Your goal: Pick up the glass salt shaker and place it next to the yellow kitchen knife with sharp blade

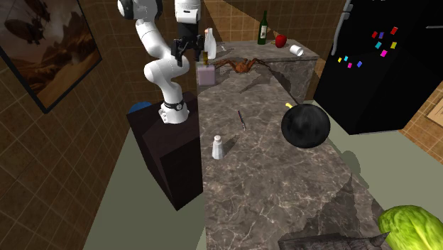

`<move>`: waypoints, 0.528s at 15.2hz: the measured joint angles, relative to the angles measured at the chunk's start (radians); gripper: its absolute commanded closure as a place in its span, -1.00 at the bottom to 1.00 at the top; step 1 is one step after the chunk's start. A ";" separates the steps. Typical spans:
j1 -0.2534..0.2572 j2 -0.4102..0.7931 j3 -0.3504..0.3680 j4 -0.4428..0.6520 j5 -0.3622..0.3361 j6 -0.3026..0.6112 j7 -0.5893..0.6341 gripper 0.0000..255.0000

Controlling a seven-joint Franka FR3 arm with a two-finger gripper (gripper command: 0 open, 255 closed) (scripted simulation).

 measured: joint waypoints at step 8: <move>0.000 0.143 -0.027 -0.055 -0.021 0.216 -0.019 -1.00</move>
